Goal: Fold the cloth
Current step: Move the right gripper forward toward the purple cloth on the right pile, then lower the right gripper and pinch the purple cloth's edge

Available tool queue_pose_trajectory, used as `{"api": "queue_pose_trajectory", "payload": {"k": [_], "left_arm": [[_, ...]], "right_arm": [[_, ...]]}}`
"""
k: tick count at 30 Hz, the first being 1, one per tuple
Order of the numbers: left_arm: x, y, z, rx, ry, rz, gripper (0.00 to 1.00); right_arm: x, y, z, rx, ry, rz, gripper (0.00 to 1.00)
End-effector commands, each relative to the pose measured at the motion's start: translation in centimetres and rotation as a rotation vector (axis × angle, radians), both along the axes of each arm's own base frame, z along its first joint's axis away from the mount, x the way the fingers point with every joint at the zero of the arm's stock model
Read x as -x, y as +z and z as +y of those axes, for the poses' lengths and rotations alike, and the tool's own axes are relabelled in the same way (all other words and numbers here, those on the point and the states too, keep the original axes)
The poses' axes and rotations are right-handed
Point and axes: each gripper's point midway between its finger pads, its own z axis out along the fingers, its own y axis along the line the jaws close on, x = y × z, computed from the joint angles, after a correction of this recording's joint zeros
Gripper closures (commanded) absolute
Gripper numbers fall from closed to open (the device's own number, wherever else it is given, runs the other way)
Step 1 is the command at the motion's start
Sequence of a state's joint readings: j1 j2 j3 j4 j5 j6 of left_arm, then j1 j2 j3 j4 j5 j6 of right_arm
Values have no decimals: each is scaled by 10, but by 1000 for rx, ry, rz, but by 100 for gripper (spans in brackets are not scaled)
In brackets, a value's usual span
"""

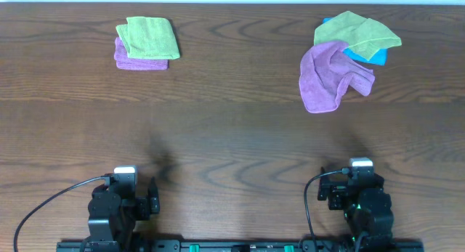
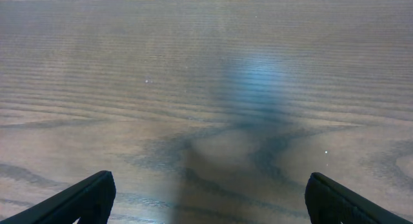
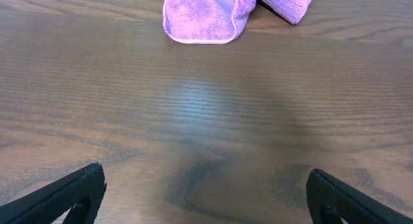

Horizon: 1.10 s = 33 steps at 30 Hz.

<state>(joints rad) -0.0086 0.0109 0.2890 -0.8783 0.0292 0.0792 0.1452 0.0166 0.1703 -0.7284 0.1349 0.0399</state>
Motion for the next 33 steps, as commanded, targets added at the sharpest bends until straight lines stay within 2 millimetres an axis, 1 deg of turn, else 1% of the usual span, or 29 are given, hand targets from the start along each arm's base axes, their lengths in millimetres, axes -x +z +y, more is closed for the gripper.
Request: {"api": "queue_pose_trajectory", "payload": {"k": [1,7,10,12,14,17,18,21,23,25,27,29,31,33], "left_arm": [[6,-9,2,-23,-5,40,5],[6,-9,2,-23,-5,40,5],[6,-9,2,-23,-5,40,5],[6,-9,2,-23,-5,40,5],[6,-9,2,-23,-5,40,5],[6,-9,2,-23,-5,40,5],[6,-9,2,-23,-5,40,5],[6,-9,2,-23,-5,40,5],[6,-9,2,-23,-5,40,5],[6,-9,2,-23,-5,40,5],[6,-9,2,-23,-5,40,5],[6,-9,2,-23,-5,40,5],[6,-9,2,-23,-5,40,5],[6,-9,2,-23,-5,40,5]], "right_arm": [[0,-2,-3,14,-5,1,1],[1,-2,-2,10,-5,1,1],[0,5,8,-54,22,-3,1],[0,22,6,-71,2,-18,1],[-2,46,2,-90,-30,-23,1],[-14,91,-6,-96,-78,-10,1],[-19,104,-8,-96,-90,-4,1],[-45,146,-14,-95,-124,10,1],[-70,173,-18,-102,-144,27,1],[-92,189,-20,-102,-151,59,1],[-115,197,-21,-100,-156,103,1],[-142,201,-24,-92,-161,148,1],[-167,201,-27,-81,-162,182,1],[-193,195,-30,-73,-155,216,1]]}}
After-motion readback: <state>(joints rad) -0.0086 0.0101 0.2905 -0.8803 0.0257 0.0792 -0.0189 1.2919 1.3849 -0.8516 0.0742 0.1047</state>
